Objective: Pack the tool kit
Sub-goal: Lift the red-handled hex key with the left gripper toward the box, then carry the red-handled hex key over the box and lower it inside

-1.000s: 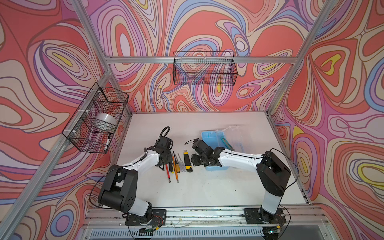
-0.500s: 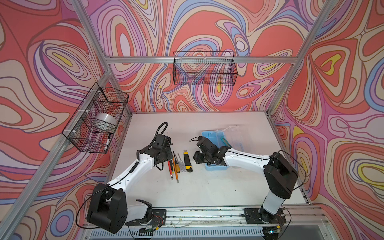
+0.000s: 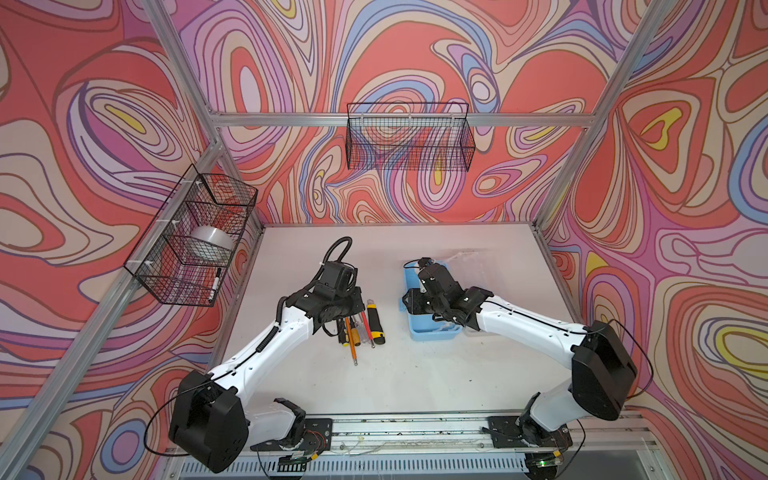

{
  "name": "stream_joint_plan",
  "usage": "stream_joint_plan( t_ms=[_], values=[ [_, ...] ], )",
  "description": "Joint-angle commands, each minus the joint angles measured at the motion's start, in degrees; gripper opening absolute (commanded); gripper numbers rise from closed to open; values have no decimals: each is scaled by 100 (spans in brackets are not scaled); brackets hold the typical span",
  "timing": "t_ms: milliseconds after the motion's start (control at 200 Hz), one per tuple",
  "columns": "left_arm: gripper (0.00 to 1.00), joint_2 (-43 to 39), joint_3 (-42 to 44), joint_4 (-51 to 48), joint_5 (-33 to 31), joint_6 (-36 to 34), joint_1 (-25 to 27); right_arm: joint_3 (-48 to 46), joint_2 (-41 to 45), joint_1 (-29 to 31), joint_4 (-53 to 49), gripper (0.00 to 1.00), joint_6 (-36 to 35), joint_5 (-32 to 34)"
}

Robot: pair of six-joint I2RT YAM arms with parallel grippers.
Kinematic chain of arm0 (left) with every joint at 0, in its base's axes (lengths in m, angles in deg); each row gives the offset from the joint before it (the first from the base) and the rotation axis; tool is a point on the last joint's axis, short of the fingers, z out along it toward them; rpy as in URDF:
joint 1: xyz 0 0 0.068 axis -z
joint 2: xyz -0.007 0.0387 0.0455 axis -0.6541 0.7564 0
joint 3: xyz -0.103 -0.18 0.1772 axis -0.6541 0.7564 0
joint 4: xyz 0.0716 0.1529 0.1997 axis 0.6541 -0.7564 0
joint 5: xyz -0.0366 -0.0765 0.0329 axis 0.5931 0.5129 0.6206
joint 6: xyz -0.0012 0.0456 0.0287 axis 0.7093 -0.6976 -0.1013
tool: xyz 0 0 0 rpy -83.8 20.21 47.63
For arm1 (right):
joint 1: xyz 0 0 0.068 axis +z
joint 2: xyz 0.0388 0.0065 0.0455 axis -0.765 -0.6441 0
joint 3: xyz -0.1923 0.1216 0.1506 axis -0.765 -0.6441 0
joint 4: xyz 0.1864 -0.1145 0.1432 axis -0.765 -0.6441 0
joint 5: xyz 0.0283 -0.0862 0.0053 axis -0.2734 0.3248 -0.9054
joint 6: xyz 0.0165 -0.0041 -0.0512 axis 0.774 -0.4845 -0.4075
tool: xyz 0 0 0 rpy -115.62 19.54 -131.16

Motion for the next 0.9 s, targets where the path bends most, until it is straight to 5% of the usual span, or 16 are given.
stream_joint_plan(
  t_ms=[0,466,896],
  values=[
    [0,175,-344,635,427,356,243,-196,346,-192,-134,44,-71,196],
    [0,1062,-1426,1513,1153,641,704,-405,902,-505,-250,44,-157,377],
    [0,2457,-2260,1331,646,279,1122,-596,1421,-680,-444,45,-232,672]
  ],
)
